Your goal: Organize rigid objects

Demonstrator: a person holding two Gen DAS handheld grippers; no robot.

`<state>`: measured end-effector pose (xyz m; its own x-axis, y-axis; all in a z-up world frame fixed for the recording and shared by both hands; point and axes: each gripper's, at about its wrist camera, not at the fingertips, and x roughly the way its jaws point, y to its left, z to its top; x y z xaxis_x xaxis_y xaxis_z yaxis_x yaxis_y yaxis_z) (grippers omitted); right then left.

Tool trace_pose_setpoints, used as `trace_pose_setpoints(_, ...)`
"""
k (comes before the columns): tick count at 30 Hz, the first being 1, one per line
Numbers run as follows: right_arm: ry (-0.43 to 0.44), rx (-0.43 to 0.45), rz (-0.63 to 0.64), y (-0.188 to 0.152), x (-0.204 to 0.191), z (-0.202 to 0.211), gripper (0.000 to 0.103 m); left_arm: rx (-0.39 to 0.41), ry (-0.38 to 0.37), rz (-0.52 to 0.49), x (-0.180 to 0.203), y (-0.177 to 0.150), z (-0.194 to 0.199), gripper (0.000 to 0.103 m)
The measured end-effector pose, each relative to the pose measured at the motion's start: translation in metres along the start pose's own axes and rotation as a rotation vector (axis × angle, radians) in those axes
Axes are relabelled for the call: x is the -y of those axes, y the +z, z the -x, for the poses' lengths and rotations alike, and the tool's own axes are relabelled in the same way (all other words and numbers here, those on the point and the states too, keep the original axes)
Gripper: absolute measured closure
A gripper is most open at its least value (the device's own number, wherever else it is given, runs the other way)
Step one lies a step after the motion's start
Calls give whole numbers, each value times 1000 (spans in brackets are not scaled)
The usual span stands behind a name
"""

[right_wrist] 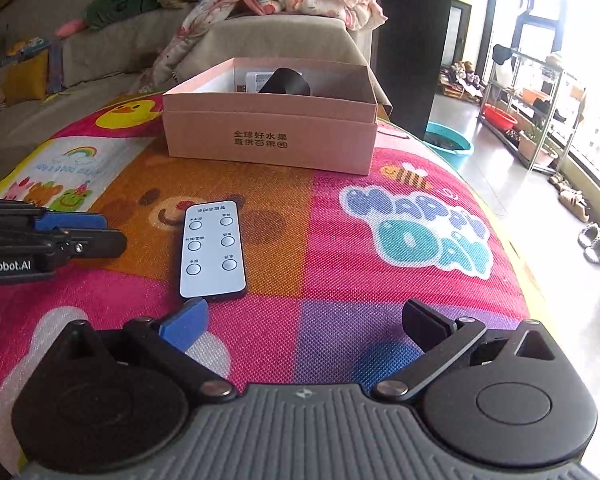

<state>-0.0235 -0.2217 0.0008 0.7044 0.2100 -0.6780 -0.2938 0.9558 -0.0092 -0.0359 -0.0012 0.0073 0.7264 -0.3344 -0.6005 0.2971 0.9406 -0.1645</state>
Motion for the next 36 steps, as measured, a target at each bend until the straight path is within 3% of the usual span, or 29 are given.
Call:
trace_pose_setpoints(4, 63, -6, 39, 3, -11, -3, 0, -14, -34, 11, -5, 2, 1, 55)
trace_pose_setpoints(7, 95, -7, 64, 9, -22, -8, 1, -3, 17, 87, -23, 2, 5, 83)
trace_pose_setpoints(11, 126, -18, 69, 25, -32, -21, 11, 19, 0, 168, -36, -2, 6, 87)
trace_pose_setpoints(14, 140, -17, 83, 35, -40, -29, 21, 34, 7, 167, -34, -4, 8, 87)
trace_pose_setpoints(16, 154, -15, 103, 39, -46, -28, 49, 41, 6, 175, -34, -5, 8, 87)
trace_pose_setpoints(18, 164, -24, 132, 41, -52, -23, 64, 43, 6, 181, -34, -5, 9, 87)
trace_pose_setpoints(21, 137, -32, 191, 36, -57, -12, 65, 44, 37, 166, -27, -5, 8, 87)
trace_pose_setpoints(24, 114, -45, 224, 29, -52, -1, 65, 36, 60, 83, -11, -3, 5, 74)
trace_pose_setpoints(26, 112, -63, 206, 30, -43, 5, 65, 21, 79, -3, 4, -2, 2, 56)
trace_pose_setpoints(28, 107, -66, 164, 41, -30, 11, 65, 8, 86, -62, 15, -1, -3, 49)
trace_pose_setpoints(31, 95, -16, 89, 76, -11, 22, 65, 10, 89, -59, 18, 0, -8, 48)
trace_pose_setpoints(36, 33, 142, 8, 166, 7, 24, 65, 12, 117, -65, 23, 1, -12, 48)
